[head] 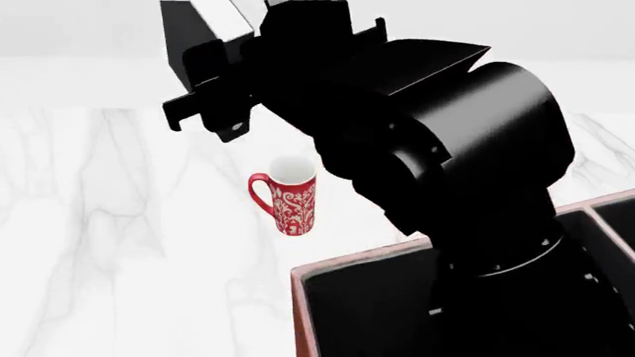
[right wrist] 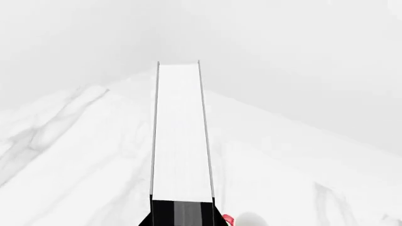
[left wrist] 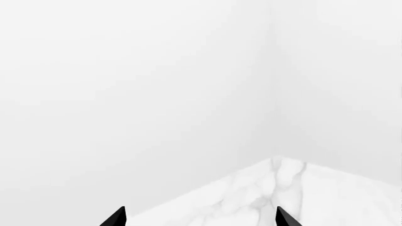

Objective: Pick up the book and place it in the right compartment of the caddy.

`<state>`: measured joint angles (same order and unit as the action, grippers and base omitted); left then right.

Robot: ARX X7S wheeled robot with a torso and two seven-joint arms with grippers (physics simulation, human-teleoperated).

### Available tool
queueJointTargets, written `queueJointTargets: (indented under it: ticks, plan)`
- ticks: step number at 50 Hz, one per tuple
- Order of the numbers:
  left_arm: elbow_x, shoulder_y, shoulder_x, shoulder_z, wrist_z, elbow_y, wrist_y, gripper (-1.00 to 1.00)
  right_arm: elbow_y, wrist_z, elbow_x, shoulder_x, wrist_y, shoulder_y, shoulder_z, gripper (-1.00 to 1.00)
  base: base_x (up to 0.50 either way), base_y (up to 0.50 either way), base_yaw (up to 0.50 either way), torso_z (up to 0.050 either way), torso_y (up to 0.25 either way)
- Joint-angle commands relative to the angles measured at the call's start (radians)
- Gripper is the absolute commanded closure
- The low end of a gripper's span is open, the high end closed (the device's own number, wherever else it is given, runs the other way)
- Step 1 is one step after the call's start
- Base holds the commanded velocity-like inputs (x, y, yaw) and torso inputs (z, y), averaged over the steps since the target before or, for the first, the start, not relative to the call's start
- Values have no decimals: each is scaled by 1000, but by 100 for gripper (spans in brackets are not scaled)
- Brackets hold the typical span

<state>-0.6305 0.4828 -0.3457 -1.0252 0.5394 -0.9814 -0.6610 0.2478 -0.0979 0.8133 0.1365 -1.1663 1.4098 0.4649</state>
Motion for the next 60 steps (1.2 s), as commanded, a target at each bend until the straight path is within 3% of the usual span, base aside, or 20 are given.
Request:
queueJointTargets:
  ticks: [1,2,11,23,60]
  plan:
    - [-11,5,-5,-7,2,-4,2,-100,253,-32,-157,13,151,112,-25,100,0,0,0,0,10]
    - [-11,5,-6,-7,2,-4,2,-100,258,-38,-218,22,224,107,20,100,0,0,0,0,0]
    - [-39,-1,-5,-21,15,-9,-5,-100,551,-10,-266,-4,332,192,10,100,0,0,0,0,1]
    - [-37,1,-10,-14,25,-7,-4,-100,769,-3,-303,-15,413,281,8,100,0,0,0,0,2]
    - [-33,11,-25,1,44,-9,11,-100,722,-31,-312,66,368,273,22,100,0,0,0,0,1]
